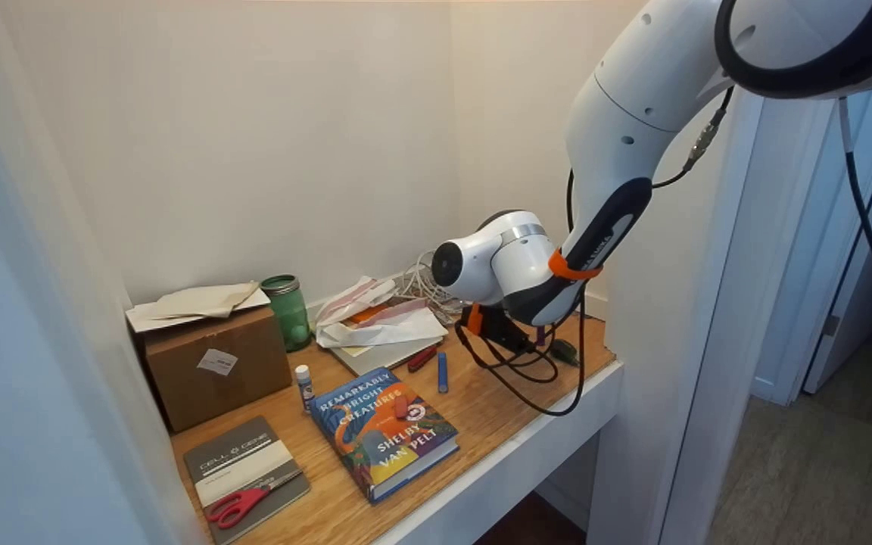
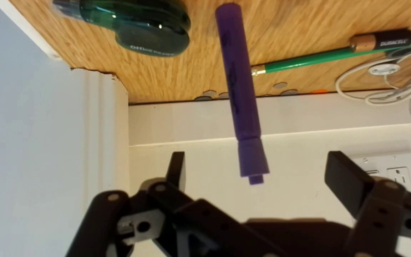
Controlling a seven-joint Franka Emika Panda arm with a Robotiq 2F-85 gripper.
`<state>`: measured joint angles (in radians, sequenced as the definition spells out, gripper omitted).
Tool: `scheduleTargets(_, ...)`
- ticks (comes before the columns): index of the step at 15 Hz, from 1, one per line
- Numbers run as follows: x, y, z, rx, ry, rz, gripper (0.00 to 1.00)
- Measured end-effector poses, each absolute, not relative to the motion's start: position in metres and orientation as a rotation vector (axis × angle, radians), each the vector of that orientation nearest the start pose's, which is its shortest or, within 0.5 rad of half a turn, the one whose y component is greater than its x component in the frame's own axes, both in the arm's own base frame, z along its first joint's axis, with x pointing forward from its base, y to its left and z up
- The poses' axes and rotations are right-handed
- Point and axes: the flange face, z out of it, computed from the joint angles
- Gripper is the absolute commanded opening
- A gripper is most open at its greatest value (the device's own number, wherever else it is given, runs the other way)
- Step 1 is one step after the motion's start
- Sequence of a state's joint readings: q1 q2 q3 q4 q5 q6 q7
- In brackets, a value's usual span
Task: Pick up the purple marker and place it standing upwards on the shelf
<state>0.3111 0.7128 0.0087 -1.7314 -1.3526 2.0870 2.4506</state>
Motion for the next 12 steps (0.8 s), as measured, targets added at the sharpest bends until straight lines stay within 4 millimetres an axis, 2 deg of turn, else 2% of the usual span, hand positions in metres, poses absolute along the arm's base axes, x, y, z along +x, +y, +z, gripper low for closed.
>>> scheduleTargets(8,0.625,0.141,0.207,-2.708,1.673,-1.669,1.00)
scheduleTargets(12,0.613,0.138,0.226,-2.813,1.526,-1.606,1.00)
